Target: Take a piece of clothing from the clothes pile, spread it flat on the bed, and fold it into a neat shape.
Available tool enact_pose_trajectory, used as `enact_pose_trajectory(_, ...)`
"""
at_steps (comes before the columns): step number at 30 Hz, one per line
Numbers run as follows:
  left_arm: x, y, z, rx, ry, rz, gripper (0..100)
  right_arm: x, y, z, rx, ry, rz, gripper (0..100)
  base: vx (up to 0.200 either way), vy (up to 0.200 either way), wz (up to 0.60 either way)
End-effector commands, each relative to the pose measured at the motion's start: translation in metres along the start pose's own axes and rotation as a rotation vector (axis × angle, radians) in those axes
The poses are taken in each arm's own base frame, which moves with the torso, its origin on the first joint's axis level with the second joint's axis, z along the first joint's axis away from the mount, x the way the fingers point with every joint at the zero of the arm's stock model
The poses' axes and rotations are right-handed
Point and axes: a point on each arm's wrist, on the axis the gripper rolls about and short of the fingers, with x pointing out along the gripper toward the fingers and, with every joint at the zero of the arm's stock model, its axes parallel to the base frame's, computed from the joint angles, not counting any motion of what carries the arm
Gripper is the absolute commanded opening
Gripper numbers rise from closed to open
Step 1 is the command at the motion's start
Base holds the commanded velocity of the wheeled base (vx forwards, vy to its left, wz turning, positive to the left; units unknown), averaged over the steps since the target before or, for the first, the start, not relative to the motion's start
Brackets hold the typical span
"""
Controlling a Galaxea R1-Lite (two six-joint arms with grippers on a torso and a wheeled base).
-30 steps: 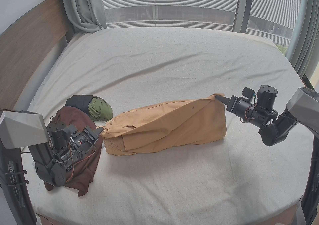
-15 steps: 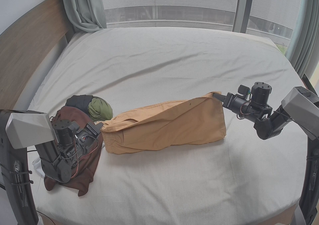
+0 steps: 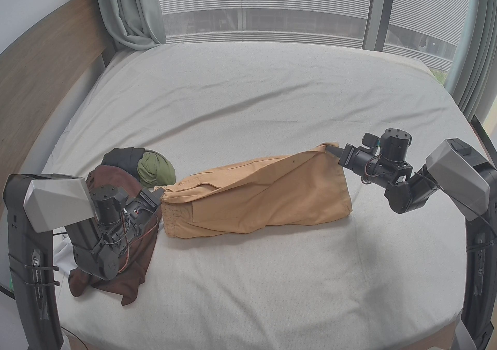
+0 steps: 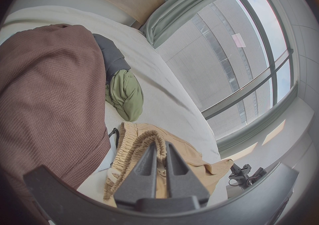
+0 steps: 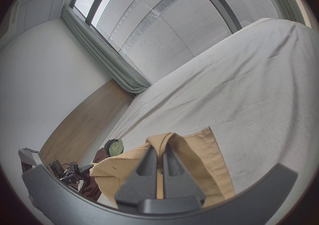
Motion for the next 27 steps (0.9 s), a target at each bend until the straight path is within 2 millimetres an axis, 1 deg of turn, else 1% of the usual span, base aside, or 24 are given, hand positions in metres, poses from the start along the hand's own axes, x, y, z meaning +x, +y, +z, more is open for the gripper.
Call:
enact_pose_trajectory(1, 0.004, 0.006, -0.003, -0.002, 0.006, 0.006, 0, 0.006, -0.007, -0.008, 0.006, 0.012, -0.005, 0, 0.000, 0.000, 0.00)
enact_pose_trajectory(5, 0.008, 0.008, -0.007, 0.000, 0.010, 0.006, 0, 0.010, -0.010, -0.010, 0.014, 0.020, -0.017, 0, 0.000, 0.000, 0.00)
enact_pose_trajectory(9, 0.011, 0.007, -0.006, 0.001, 0.004, -0.001, 0, 0.014, -0.013, -0.011, 0.010, 0.010, -0.021, 0, 0.000, 0.000, 0.00)
enact_pose_trajectory(20, 0.012, 0.008, -0.006, 0.003, 0.000, -0.004, 0, 0.022, -0.017, -0.013, 0.005, -0.001, -0.017, 0, 0.000, 0.000, 0.00)
enact_pose_trajectory(24, 0.012, 0.008, -0.006, 0.003, 0.002, -0.003, 0, 0.023, -0.017, -0.010, 0.000, -0.009, -0.012, 0, 0.000, 0.000, 0.00)
enact_pose_trajectory(25, 0.012, 0.008, -0.006, 0.003, 0.002, -0.003, 0, 0.023, -0.017, -0.010, 0.000, -0.009, -0.012, 100, 0.000, 0.000, 0.00)
enact_pose_trajectory(26, 0.012, 0.009, -0.006, 0.003, 0.003, 0.000, 0, 0.023, -0.016, -0.011, 0.000, -0.008, -0.011, 100, 0.000, 0.000, 0.00)
enact_pose_trajectory(27, 0.012, 0.008, -0.006, 0.003, 0.003, -0.002, 100, 0.023, -0.017, -0.010, 0.000, -0.009, -0.012, 100, 0.000, 0.000, 0.00)
